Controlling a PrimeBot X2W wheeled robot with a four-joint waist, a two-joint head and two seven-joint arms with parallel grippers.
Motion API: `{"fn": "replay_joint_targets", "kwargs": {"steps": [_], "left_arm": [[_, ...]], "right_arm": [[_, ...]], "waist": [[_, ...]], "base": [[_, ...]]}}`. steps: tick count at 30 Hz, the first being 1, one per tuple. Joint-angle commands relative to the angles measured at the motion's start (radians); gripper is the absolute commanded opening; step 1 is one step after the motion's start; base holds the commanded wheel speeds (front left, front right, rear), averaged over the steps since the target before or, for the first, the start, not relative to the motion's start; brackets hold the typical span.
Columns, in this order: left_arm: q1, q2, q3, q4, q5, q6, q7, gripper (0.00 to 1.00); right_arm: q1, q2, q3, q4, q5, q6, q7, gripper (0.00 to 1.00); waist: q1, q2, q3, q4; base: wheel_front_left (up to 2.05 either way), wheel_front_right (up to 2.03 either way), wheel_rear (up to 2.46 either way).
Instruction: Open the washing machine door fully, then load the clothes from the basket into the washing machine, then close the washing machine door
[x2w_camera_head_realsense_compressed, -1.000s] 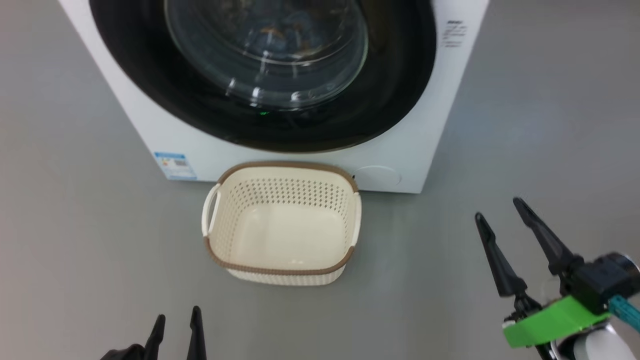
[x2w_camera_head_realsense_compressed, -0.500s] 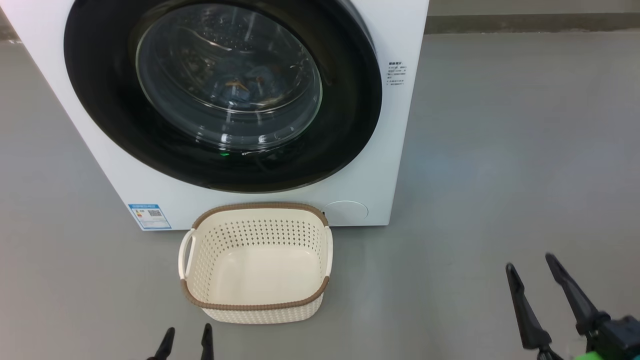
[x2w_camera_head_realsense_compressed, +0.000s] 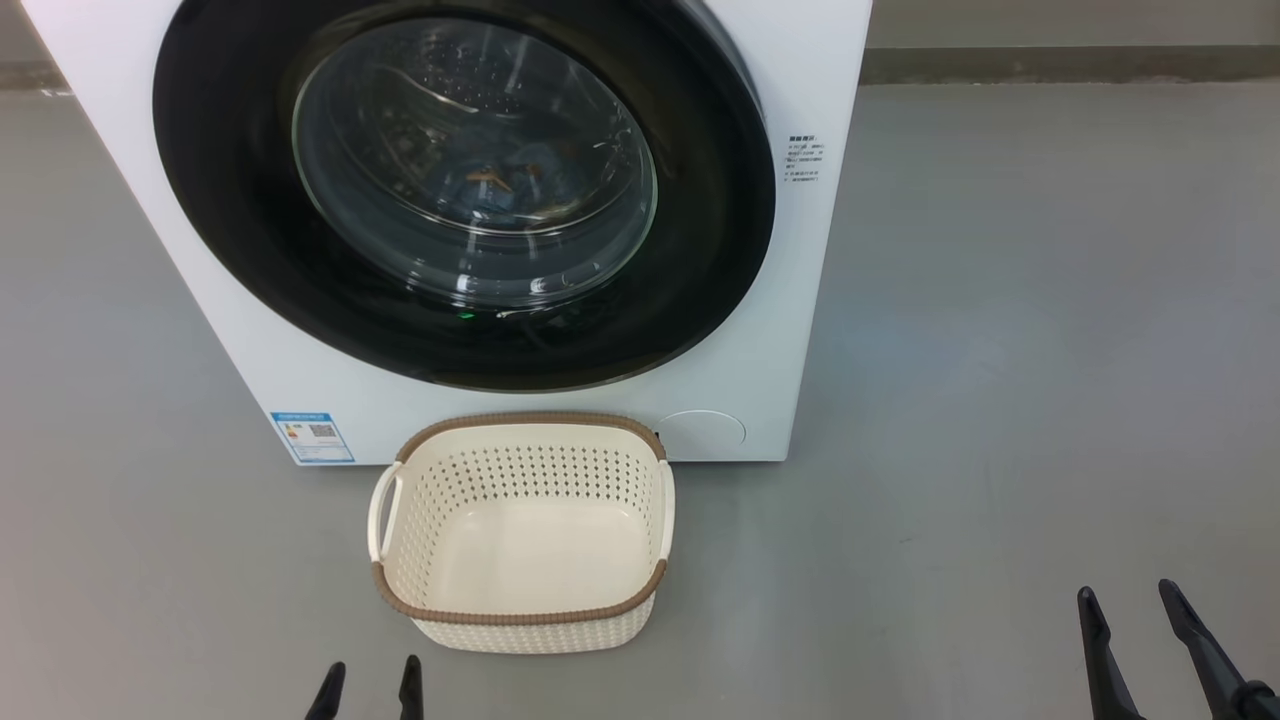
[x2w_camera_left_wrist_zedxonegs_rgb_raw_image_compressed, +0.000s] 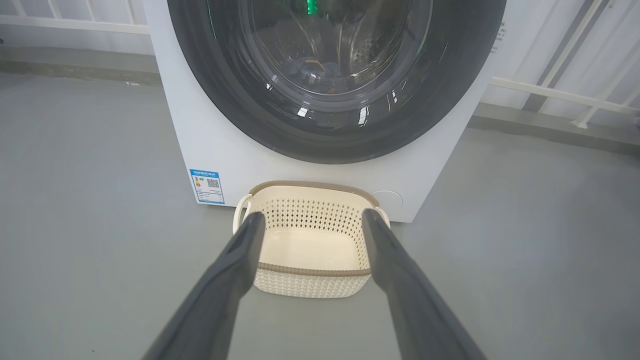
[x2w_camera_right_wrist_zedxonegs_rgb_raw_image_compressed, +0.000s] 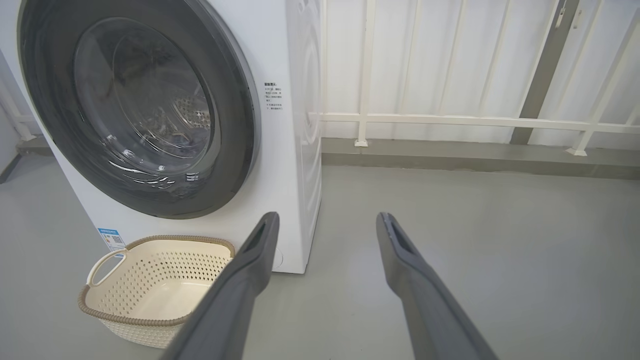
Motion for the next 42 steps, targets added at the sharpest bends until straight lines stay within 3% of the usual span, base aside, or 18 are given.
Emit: {"fn": "replay_joint_targets", "kwargs": {"steps": [1, 18, 19, 28, 33, 42], "left_arm": [[-0.014, 0.008, 0.039, -0.035, 0.011, 0.003, -0.007, 1.00], [-0.003, 0.008, 0.046, -0.072, 0.013, -0.021, -0.007, 1.00], [0.006, -0.001, 0.014, -0.039, 0.014, -0.018, 0.000, 0.00], [0.000, -0.003, 0.018, -0.008, -0.059, -0.023, 0.017, 0.00], [-0.010, 0.000, 0.026, -0.005, -0.116, -0.027, 0.030, 0.00], [-0.031, 0.004, 0.041, 0.003, -0.228, -0.035, 0.056, 0.00]], "right_arm": [[-0.006, -0.011, 0.011, -0.016, -0.008, -0.006, -0.005, 1.00], [-0.006, 0.004, 0.012, 0.014, -0.014, -0.006, -0.005, 1.00], [0.000, 0.019, -0.015, 0.039, -0.010, 0.000, 0.000, 0.00], [-0.018, 0.027, -0.014, 0.086, 0.066, 0.000, 0.022, 0.00], [-0.029, 0.027, -0.009, 0.093, 0.126, 0.000, 0.036, 0.00], [-0.055, 0.028, -0.001, 0.108, 0.246, -0.001, 0.065, 0.00]], "waist": [[0.0000, 0.0000, -0.003, 0.000], [0.0000, 0.0000, -0.008, -0.002], [0.0000, 0.0000, -0.008, -0.002], [0.0023, 0.0000, -0.008, -0.003], [0.0003, 0.0000, -0.006, -0.004], [0.0001, 0.0000, -0.003, -0.007]], "base": [[0.00, 0.00, 0.00], [0.00, 0.00, 0.00], [0.00, 0.00, 0.00], [0.00, 0.00, 0.00], [0.00, 0.00, 0.00], [0.00, 0.00, 0.00]]}}
